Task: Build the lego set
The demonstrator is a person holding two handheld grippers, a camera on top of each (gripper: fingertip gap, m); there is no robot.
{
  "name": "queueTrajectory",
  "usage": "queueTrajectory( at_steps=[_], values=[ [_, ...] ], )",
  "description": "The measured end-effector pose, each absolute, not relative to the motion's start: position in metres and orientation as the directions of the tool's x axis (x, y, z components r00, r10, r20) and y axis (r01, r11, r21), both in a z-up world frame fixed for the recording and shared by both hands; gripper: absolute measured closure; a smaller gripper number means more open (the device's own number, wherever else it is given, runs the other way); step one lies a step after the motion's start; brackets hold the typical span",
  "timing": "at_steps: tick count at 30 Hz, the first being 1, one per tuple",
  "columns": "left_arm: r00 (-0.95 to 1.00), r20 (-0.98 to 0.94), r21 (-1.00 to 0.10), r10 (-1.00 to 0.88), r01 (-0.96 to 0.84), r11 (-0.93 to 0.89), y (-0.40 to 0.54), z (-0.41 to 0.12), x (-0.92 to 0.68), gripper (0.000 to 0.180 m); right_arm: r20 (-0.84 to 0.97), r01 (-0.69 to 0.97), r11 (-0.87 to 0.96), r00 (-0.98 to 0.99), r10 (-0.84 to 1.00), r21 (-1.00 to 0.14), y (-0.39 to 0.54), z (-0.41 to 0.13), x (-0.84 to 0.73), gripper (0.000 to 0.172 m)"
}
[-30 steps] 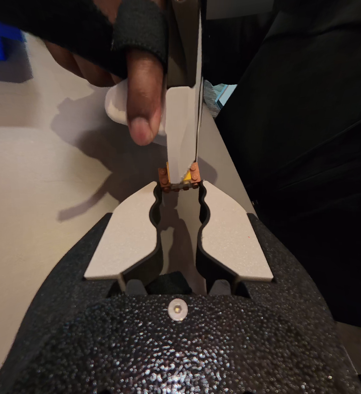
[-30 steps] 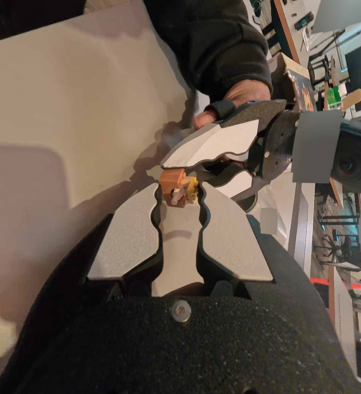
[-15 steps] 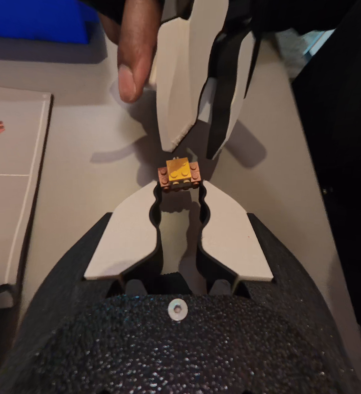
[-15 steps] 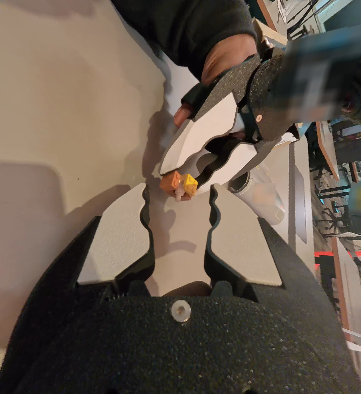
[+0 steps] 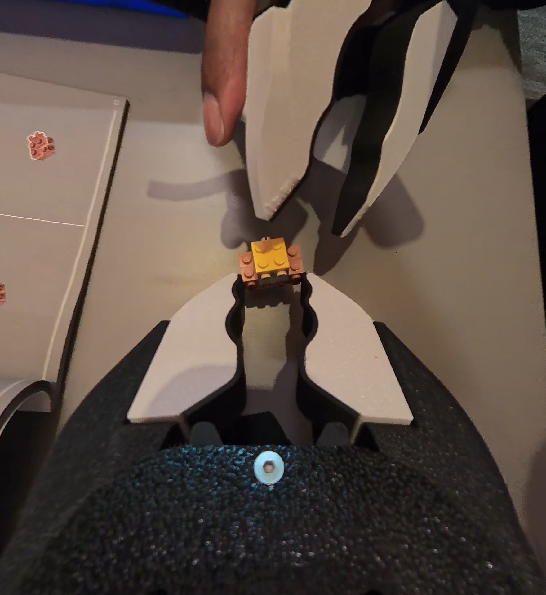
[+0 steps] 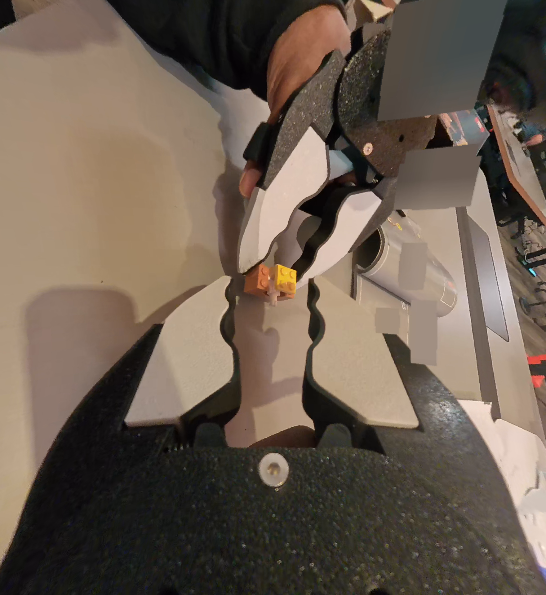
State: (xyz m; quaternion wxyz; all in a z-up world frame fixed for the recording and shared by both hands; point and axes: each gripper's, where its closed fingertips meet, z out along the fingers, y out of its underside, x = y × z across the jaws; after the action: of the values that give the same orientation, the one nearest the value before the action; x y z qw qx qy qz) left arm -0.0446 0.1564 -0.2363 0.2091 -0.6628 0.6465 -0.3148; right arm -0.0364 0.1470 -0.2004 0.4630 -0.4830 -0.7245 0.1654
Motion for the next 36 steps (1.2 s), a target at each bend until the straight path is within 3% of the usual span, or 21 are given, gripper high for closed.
queueTrajectory(
  at_steps=[8, 19, 25, 36],
  values=[
    [-0.105, 0.009, -0.658, -0.994, -0.749, 0.074, 0.163, -0.253, -0.048, 0.147, 0.440, 0.605, 0.343, 0.014, 0.898, -0.718, 0.157, -0.215, -0.030, 0.132],
    [-0.123, 0.027, -0.674, -0.992, -0.735, 0.073, 0.161, -0.253, -0.050, 0.144, 0.324, 0.611, 0.180, 0.133, 0.937, -0.771, 0.162, -0.225, -0.017, 0.131],
    [-0.091, 0.038, -0.698, -0.995, -0.715, 0.039, 0.170, -0.252, -0.058, 0.133, 0.274, 0.599, 0.118, 0.176, 0.945, -0.792, 0.168, -0.226, -0.014, 0.131],
    [-0.021, 0.052, -0.926, -0.998, -0.376, -0.040, 0.196, -0.192, -0.066, 0.136, 0.186, 0.540, -0.003, 0.294, 0.938, -0.842, 0.184, -0.217, -0.010, 0.134]
  ],
)
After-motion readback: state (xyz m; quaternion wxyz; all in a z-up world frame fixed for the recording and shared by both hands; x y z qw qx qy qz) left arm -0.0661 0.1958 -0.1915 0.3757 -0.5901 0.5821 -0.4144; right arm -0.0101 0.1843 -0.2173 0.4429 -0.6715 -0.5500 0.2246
